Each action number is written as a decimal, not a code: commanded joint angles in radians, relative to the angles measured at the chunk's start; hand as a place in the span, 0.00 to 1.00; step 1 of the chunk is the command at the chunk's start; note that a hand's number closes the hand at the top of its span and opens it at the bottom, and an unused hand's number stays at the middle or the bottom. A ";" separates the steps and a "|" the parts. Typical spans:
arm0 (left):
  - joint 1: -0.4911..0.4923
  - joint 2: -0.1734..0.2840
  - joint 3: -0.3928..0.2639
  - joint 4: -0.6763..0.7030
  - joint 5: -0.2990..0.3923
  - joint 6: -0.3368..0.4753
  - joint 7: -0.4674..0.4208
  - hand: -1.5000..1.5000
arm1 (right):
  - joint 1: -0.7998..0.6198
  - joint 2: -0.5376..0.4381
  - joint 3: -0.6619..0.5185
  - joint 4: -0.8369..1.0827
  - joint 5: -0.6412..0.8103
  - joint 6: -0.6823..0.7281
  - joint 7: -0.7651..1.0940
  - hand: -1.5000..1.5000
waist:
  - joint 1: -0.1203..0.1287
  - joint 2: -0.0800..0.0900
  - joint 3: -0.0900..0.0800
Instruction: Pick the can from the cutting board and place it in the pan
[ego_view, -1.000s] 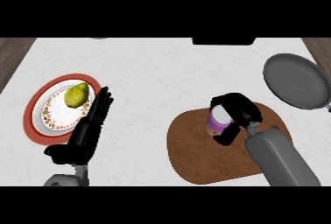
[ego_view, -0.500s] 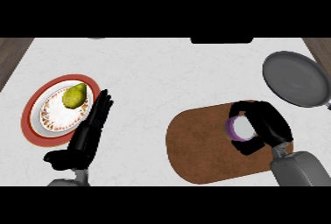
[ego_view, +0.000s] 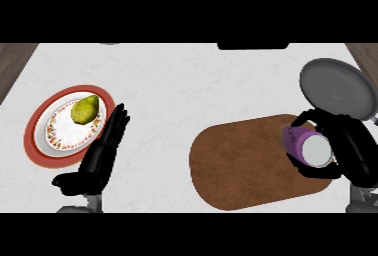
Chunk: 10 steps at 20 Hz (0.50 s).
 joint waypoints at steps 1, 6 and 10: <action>-0.002 -0.011 -0.002 0.006 -0.005 0.002 -0.014 0.50 | -0.065 0.005 -0.150 0.008 -0.151 0.043 0.029 1.00 | 0.009 0.003 0.000; -0.025 0.020 0.036 0.000 0.023 -0.035 0.014 0.50 | -0.102 0.044 -0.222 0.156 -0.166 -0.026 0.015 1.00 | 0.015 0.005 0.001; 0.007 -0.024 -0.023 -0.047 -0.018 0.001 0.037 0.50 | -0.205 0.004 -0.343 0.358 -0.233 -0.076 -0.085 1.00 | 0.021 0.005 0.001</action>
